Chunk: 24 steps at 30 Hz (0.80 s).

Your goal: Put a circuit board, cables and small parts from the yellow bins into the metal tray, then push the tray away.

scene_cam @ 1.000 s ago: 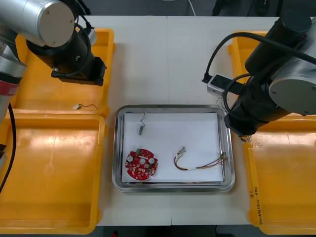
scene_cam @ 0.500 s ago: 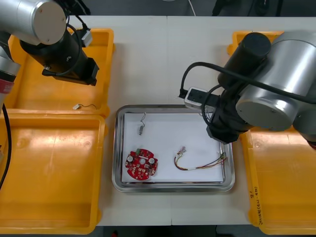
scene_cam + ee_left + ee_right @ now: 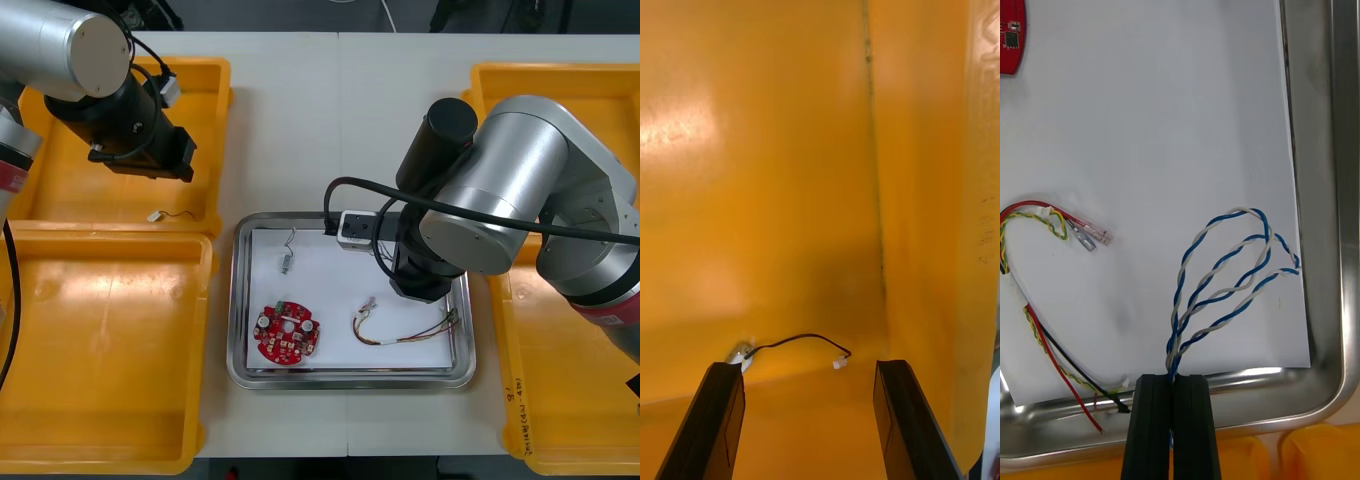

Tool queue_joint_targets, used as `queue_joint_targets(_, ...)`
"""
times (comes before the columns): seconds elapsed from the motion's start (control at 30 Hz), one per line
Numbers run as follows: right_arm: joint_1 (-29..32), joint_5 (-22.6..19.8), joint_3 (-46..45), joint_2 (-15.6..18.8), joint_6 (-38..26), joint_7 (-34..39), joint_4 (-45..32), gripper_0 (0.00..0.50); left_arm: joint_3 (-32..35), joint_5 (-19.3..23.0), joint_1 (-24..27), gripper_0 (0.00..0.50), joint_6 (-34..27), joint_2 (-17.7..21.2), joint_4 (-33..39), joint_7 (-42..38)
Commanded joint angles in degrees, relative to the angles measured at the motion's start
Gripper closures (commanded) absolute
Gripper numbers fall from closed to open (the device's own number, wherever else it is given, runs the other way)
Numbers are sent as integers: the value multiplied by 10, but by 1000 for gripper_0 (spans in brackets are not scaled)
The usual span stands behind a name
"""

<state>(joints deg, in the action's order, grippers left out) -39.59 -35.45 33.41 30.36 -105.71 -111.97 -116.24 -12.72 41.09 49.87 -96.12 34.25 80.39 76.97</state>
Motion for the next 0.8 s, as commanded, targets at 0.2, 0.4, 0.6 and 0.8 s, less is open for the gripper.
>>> queue_joint_targets(0.2,-8,2,7,-19,30,-83,37,500,16,5,-22,0,40,38,10,144)
queue_joint_targets(0.4,-8,7,24,-24,49,-92,53,500,16,9,-38,0,52,41,10,151)
queue_joint_targets(0.6,-8,63,69,-24,74,-86,55,500,8,14,-55,0,59,41,10,160)
queue_joint_targets(0.8,-8,53,73,-24,98,-87,87,500,-18,14,-64,0,76,46,10,165)
